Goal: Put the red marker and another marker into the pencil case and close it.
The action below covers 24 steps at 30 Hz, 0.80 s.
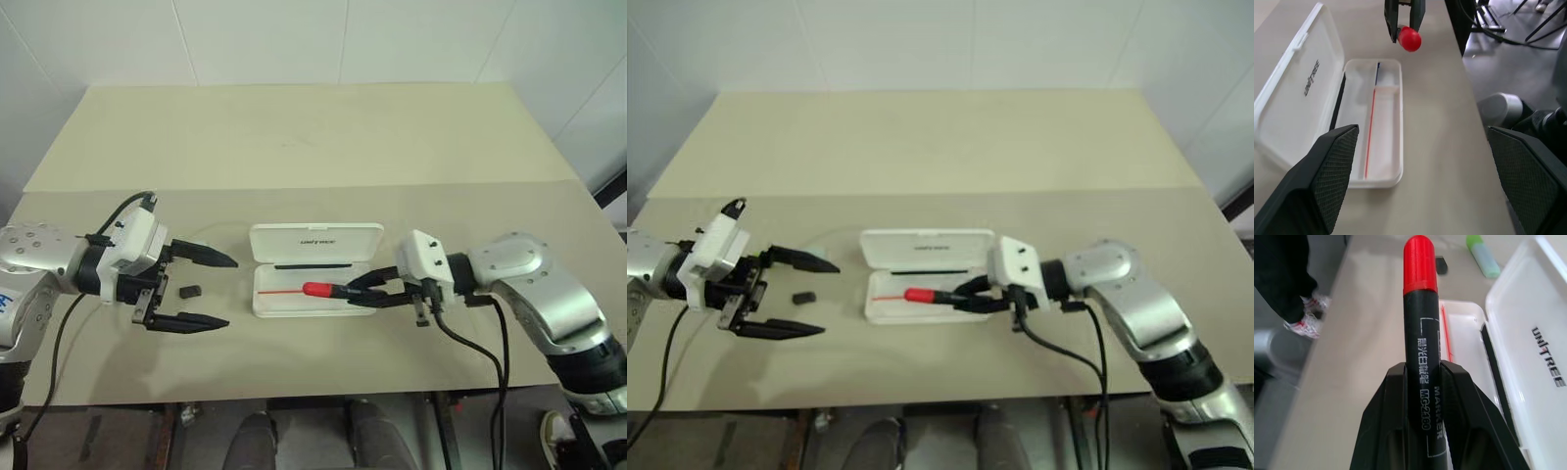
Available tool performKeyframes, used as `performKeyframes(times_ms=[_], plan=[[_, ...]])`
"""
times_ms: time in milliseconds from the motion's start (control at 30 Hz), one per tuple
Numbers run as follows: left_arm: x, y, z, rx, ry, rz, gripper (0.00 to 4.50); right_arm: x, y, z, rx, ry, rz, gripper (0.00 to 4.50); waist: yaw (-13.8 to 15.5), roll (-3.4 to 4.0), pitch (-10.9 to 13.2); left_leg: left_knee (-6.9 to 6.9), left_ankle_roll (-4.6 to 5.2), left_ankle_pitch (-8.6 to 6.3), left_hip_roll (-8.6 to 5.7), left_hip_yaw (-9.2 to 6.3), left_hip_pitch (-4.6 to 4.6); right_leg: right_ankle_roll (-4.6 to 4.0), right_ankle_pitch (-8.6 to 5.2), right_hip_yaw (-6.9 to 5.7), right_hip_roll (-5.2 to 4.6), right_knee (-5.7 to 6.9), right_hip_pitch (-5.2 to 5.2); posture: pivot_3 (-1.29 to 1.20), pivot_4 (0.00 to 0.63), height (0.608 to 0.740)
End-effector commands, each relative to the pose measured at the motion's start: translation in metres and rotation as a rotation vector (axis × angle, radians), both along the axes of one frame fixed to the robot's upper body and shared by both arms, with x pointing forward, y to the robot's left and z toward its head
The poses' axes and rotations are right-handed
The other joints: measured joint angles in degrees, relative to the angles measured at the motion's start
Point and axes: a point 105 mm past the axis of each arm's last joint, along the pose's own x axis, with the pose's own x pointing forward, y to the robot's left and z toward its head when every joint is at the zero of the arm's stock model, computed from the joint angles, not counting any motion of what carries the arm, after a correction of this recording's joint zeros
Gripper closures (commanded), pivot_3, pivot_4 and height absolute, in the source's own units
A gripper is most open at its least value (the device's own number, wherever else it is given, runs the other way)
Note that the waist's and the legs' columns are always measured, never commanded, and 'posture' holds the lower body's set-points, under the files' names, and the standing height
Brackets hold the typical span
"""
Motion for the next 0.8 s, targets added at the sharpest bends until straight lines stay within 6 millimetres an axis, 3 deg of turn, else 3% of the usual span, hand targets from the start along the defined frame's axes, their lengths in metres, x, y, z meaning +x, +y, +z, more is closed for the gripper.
performKeyframes(times_ms=[33,400,800], plan=[[-0.001,0.004,0.001,0.014,-0.028,0.008,0.00,0.007,0.014,0.006,0.002,-0.080,0.050,3.92,-0.1,0.00,0.0,-0.01,0.00,0.00,0.00,0.00,0.00,0.00,0.00,0.00,0.00,-0.01,-0.01,0.00,0.150,0.740],[-0.004,0.019,-0.013,0.061,-0.011,0.060,0.00,0.025,0.040,-0.004,-0.032,-0.109,0.092,3.92,-0.1,-0.01,0.0,-0.29,0.00,0.00,0.04,0.01,-0.02,-0.06,-0.04,-0.02,0.01,0.01,-0.16,0.00,0.150,0.740],[-0.004,0.011,-0.018,0.045,-0.004,0.048,0.00,0.042,0.057,-0.009,-0.039,-0.145,0.070,3.92,-0.3,0.00,0.0,-0.44,-0.03,0.02,0.05,0.01,-0.01,-0.09,-0.05,-0.03,0.02,0.04,-0.22,0.00,0.150,0.740]])
